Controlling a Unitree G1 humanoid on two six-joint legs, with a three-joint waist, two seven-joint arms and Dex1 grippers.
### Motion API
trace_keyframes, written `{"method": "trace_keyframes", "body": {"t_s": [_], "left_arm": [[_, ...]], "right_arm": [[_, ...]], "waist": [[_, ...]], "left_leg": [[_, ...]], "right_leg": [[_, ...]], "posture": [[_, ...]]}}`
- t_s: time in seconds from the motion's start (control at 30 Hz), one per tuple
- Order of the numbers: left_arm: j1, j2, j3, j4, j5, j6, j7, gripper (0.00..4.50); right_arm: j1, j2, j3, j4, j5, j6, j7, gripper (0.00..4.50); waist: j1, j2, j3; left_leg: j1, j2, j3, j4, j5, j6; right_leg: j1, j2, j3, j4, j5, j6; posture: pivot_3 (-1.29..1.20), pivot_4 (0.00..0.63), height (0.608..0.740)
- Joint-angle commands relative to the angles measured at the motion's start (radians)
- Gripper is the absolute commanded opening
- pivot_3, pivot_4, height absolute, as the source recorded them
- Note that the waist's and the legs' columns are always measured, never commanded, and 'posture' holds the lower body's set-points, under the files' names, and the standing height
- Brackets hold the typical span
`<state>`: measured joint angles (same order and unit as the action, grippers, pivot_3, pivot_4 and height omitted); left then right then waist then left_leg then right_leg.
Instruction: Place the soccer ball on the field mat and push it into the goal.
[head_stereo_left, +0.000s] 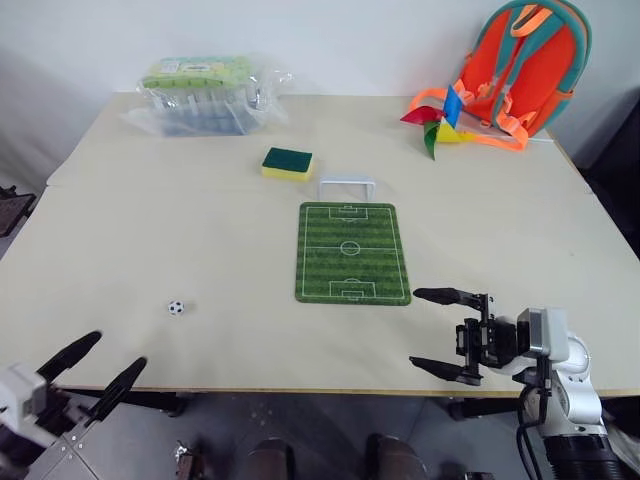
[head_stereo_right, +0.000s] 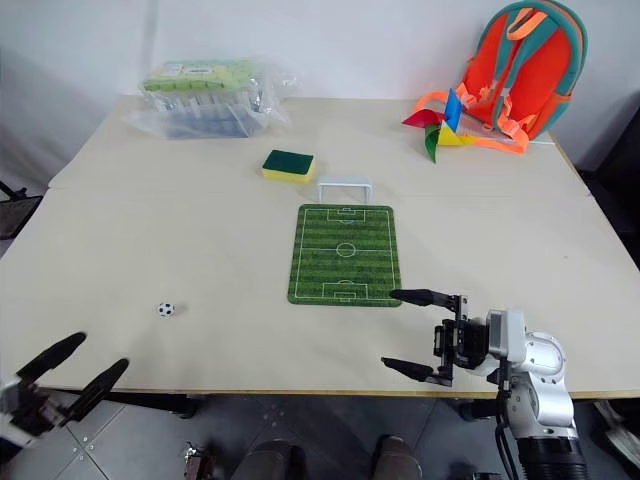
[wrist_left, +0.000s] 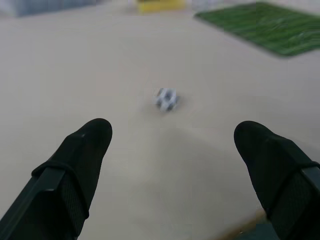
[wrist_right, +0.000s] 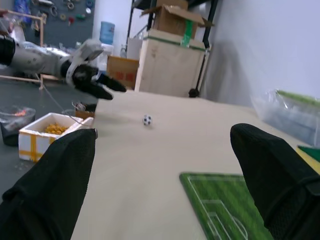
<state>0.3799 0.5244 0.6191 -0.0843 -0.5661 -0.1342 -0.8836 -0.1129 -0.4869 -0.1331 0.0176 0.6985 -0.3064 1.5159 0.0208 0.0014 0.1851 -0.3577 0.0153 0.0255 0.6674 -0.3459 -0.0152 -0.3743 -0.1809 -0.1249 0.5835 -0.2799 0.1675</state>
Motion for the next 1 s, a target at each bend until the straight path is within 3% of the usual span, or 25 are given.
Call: {"method": "trace_keyframes", "body": {"t_s": [0.03, 0.33, 0.43, 0.77, 0.9, 1.0], "left_arm": [[-0.093, 0.018, -0.07, -0.031, 0.052, 0.04, 0.074, 4.48], [-0.267, 0.031, -0.182, 0.113, 0.12, 0.217, 0.171, 4.48], [-0.273, 0.037, -0.196, 0.131, 0.129, 0.232, 0.165, 3.94], [-0.316, 0.053, -0.214, 0.154, 0.102, 0.203, 0.074, 0.87], [-0.426, 0.08, -0.339, 0.03, 0.083, 0.274, -0.02, 0.87], [-0.604, 0.081, -0.503, -0.003, 0.127, 0.326, -0.086, 0.87]], "right_arm": [[0.004, -0.003, -0.027, 0.024, 0.003, -0.035, 0.036, 4.5], [0.021, 0.004, -0.031, 0.029, 0.005, -0.053, 0.026, 4.5], [0.029, 0.006, -0.034, 0.034, 0.002, -0.064, 0.016, 4.5], [0.084, 0.019, -0.04, 0.006, -0.026, -0.085, -0.071, 4.5], [0.09, -0.002, -0.084, 0.016, -0.063, -0.124, -0.123, 4.5], [0.082, -0.067, -0.135, 0.046, -0.07, -0.127, -0.114, 4.5]], "waist": [[0.002, 0.0, 0.0], [-0.011, 0.0, 0.0], [-0.012, 0.0, 0.0], [-0.006, 0.0, 0.0], [0.008, 0.0, 0.0], [0.016, 0.0, 0.0]], "left_leg": [[0.0, 0.0, 0.0, 0.0, 0.0, 0.0], [0.002, 0.0, 0.003, 0.0, 0.0, 0.0], [0.002, 0.0, 0.003, 0.0, 0.0, 0.0], [0.003, 0.0, 0.005, 0.0, 0.0, 0.0], [0.003, 0.0, 0.005, 0.001, 0.0, 0.0], [0.002, 0.0, 0.005, 0.004, 0.0, 0.0]], "right_leg": [[0.0, 0.0, 0.0, 0.0, 0.0, 0.0], [-0.001, 0.001, 0.002, 0.001, 0.0, 0.0], [-0.001, 0.001, 0.002, 0.001, 0.0, 0.0], [-0.001, 0.001, 0.004, 0.002, 0.0, 0.0], [-0.001, 0.0, 0.004, 0.003, 0.0, 0.0], [-0.001, 0.0, 0.005, 0.003, 0.0, 0.0]], "posture": [[0.0, 0.15, 0.74], [0.0, 0.15, 0.74], [0.0, 0.15, 0.74], [0.0, 0.15, 0.74], [0.0, 0.15, 0.74], [0.0, 0.15, 0.74]]}}
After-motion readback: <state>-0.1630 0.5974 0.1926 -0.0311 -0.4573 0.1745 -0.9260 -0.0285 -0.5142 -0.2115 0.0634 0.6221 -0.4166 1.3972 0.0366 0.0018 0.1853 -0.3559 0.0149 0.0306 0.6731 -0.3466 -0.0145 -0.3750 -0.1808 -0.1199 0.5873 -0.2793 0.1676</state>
